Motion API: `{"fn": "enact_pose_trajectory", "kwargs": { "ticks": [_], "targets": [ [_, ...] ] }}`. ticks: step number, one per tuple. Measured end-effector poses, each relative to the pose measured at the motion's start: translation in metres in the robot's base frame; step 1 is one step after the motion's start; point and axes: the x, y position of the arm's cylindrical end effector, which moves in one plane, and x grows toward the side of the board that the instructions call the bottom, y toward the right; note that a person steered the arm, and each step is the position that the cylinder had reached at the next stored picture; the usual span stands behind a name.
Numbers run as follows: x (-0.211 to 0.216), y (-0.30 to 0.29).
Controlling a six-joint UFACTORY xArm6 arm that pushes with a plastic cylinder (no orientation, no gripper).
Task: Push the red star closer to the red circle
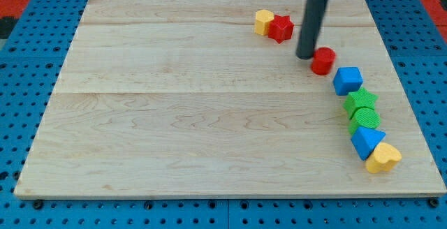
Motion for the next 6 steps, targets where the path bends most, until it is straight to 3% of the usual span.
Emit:
{"fn": "enact_pose_trajectory", "kwargs": {
  "ticks": [1,3,5,6],
  "targets": [
    [0.005,-0.019],
    [0.01,0.02],
    [-0.003,-0.073],
    [-0.042,-0.137]
  ]
}}
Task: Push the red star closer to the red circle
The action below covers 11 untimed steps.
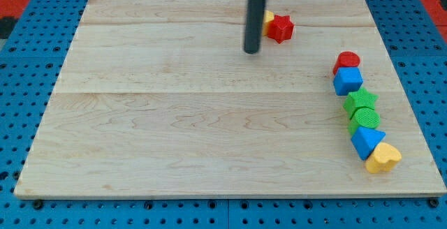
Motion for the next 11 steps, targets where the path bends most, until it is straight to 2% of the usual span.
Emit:
{"fn": "enact_pose_trajectory", "kwargs": {
  "ticks": [1,2,4,5,8,10,11],
  "targets": [
    [-0.054,-0.021],
    [-0.064,0.012],
    [-0.019,0.077],
    [-0.011,0.124],
    [0.0,0.125],
    [-0.039,0.112],
    [-0.039,0.133]
  ]
}}
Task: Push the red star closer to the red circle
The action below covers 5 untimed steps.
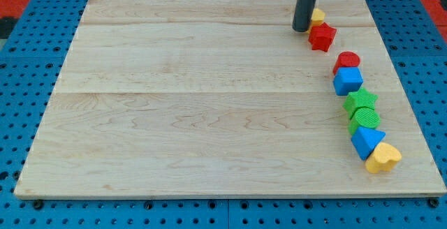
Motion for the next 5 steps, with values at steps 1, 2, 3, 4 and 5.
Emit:
{"fn": "enact_pose_trajectory", "kwargs": {
  "ticks": [1,2,3,4,5],
  "targets": [
    [0.01,0.023],
    [0.029,0.023],
    [0.042,0.032],
    [0.034,0.019],
    [0.038,-0.036]
  ]
}}
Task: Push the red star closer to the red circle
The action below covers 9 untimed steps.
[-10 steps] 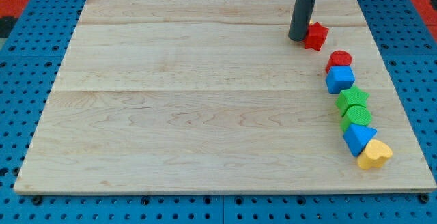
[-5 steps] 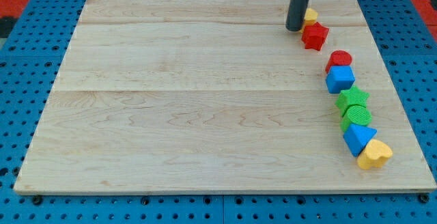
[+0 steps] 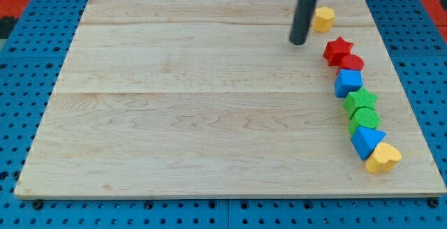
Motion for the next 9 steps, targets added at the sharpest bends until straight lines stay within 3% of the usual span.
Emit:
{"fn": "enact_pose_trajectory", "kwargs": {
  "ticks": [2,9],
  "targets": [
    [0.016,0.033],
    [0.016,0.059]
  ]
}}
